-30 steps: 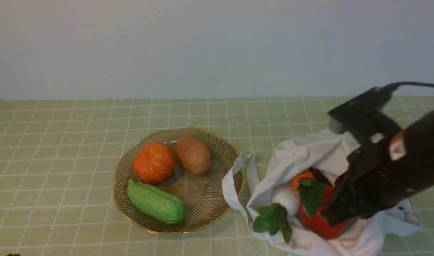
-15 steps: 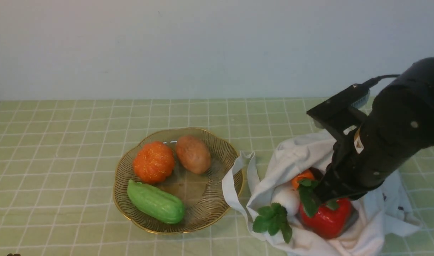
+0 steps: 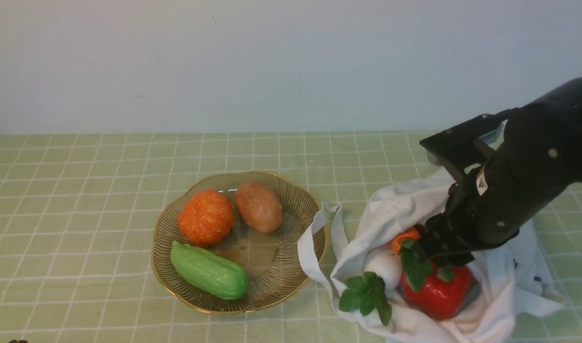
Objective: Take vegetables from bag on green coffee tablecloth place on plate.
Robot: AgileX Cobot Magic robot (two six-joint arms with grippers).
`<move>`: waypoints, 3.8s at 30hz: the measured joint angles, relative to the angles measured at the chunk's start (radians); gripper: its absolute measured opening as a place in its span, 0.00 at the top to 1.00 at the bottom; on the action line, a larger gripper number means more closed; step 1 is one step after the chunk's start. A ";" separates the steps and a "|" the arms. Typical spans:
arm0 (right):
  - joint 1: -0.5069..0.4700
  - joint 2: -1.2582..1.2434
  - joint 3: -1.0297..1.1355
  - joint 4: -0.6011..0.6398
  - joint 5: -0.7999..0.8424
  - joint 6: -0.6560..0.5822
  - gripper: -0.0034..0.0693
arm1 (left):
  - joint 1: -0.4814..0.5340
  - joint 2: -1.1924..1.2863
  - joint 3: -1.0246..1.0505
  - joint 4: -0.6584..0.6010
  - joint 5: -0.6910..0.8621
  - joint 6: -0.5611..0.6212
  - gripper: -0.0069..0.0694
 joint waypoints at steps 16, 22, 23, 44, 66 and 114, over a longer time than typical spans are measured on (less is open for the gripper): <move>0.000 0.078 -0.001 0.003 0.027 -0.009 0.75 | 0.000 0.000 0.000 0.000 0.000 0.000 0.92; 0.000 0.046 -0.001 0.030 0.041 -0.044 0.92 | 0.000 0.000 0.000 0.000 0.000 0.000 0.92; 0.000 0.040 -0.001 0.031 0.043 -0.046 0.92 | 0.000 0.000 0.000 0.000 0.000 0.000 0.92; 0.003 -0.213 -0.213 0.404 0.125 -0.239 0.93 | 0.000 0.000 0.000 0.000 0.000 0.000 0.92; 0.129 0.532 -0.680 0.414 0.088 -0.183 0.55 | 0.000 0.000 0.000 0.000 0.000 0.000 0.92; 0.129 -1.579 0.610 0.290 -0.550 0.110 0.97 | 0.000 -0.002 0.000 -0.002 0.000 0.000 0.92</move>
